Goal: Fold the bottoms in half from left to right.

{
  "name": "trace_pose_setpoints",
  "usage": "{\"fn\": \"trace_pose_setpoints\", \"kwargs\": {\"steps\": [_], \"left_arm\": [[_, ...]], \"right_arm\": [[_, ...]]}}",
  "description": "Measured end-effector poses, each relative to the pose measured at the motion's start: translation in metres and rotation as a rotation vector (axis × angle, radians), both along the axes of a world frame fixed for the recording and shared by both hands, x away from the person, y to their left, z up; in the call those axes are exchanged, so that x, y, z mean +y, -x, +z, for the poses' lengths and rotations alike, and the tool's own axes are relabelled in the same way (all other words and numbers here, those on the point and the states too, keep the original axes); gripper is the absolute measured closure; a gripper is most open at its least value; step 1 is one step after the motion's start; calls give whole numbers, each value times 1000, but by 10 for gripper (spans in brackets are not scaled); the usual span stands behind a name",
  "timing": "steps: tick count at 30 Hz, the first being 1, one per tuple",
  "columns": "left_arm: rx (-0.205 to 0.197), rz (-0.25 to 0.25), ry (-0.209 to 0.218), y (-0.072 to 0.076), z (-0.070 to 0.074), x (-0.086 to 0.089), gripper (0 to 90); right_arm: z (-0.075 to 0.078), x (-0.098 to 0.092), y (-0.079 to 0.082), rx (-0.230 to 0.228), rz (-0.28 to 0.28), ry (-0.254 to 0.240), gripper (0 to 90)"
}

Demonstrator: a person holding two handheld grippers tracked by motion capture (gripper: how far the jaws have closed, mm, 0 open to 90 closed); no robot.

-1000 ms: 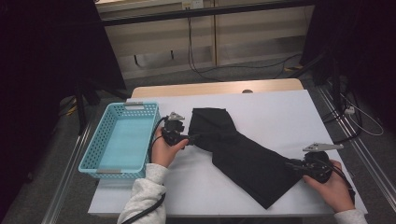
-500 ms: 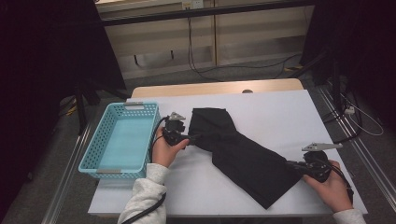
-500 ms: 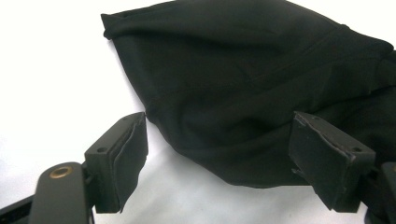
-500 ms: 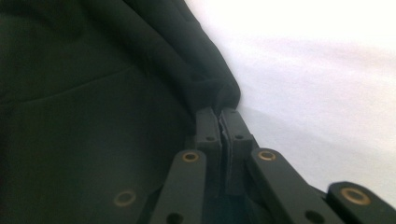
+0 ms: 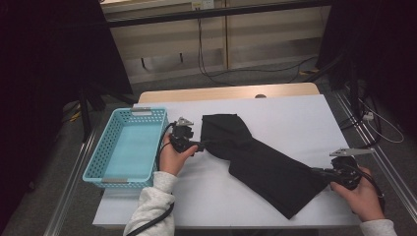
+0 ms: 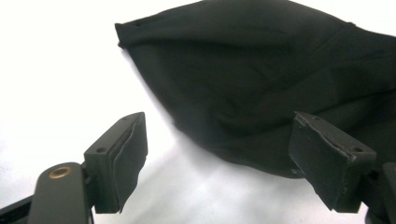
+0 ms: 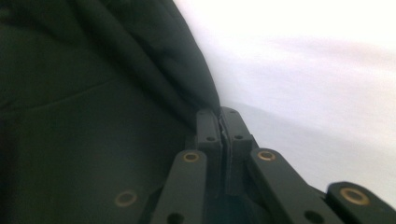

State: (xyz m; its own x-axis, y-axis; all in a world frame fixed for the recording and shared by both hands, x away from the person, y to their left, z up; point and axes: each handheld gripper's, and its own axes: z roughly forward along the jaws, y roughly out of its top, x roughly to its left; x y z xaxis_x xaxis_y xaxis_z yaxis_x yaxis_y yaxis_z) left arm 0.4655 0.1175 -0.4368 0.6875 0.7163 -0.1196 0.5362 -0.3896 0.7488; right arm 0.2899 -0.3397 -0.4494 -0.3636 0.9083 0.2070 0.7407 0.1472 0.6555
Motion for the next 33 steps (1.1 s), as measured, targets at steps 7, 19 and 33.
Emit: {"fn": "trace_pose_setpoints", "kwargs": {"steps": [7,19,33], "left_arm": [[-1,42,15,-9,-3,-2,194],[22,45,40,-26,-19,-12,311],[78,25,71,-33,-27,-28,783]], "right_arm": [[-3,-18,1,18,-39,-7,879],[-4,-16,1,11,-24,5,877],[-6,-18,0,10,-19,-18,876]]}}
